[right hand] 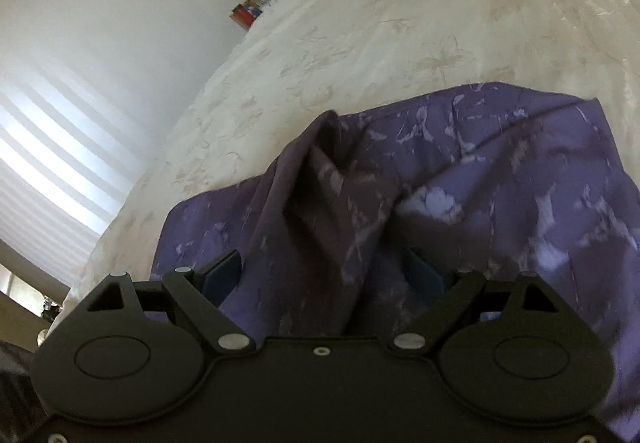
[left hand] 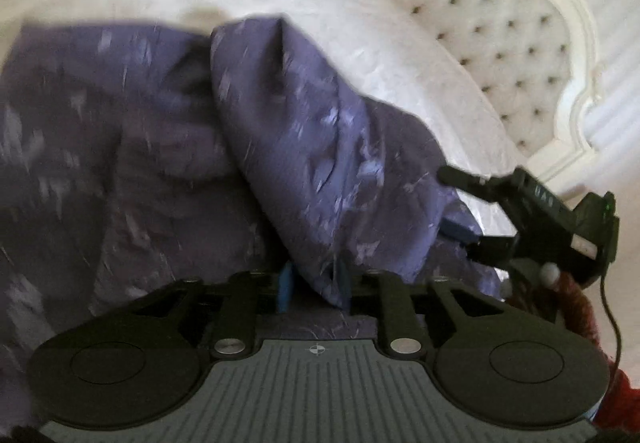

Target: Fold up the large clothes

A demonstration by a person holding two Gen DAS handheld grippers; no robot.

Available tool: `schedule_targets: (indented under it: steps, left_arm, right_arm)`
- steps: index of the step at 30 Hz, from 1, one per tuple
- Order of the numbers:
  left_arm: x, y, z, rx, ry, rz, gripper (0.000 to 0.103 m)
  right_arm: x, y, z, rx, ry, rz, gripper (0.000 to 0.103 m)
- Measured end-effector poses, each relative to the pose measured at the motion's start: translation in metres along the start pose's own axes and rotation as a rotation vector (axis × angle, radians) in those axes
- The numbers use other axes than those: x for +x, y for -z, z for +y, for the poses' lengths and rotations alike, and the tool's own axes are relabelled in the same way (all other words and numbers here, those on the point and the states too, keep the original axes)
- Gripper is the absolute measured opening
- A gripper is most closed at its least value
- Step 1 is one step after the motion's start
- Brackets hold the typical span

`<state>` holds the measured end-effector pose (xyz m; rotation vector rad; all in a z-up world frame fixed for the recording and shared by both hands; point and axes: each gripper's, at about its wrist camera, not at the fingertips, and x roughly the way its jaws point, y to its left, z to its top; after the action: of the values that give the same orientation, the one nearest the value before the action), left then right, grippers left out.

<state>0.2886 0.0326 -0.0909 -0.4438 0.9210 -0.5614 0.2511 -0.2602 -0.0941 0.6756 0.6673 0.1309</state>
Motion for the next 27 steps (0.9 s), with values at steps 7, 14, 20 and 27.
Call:
schedule_targets:
  steps: [7, 14, 20, 27]
  left_arm:
    - [-0.018, -0.037, 0.015, -0.070, -0.017, -0.133, 0.053]
    - [0.008, -0.061, 0.024, -0.105, -0.013, -0.162, 0.011]
    - [-0.024, -0.038, -0.004, -0.028, 0.068, -0.197, 0.004]
    - [-0.007, -0.003, 0.009, 0.097, -0.113, -0.141, 0.012]
  right_arm:
    - [-0.007, 0.015, 0.009, -0.025, -0.030, -0.020, 0.090]
    - [0.005, 0.019, 0.018, -0.070, -0.005, 0.000, 0.047]
    - [-0.022, 0.005, 0.030, -0.242, 0.046, -0.049, 0.022]
    - [-0.024, 0.016, -0.009, -0.154, 0.099, 0.003, 0.060]
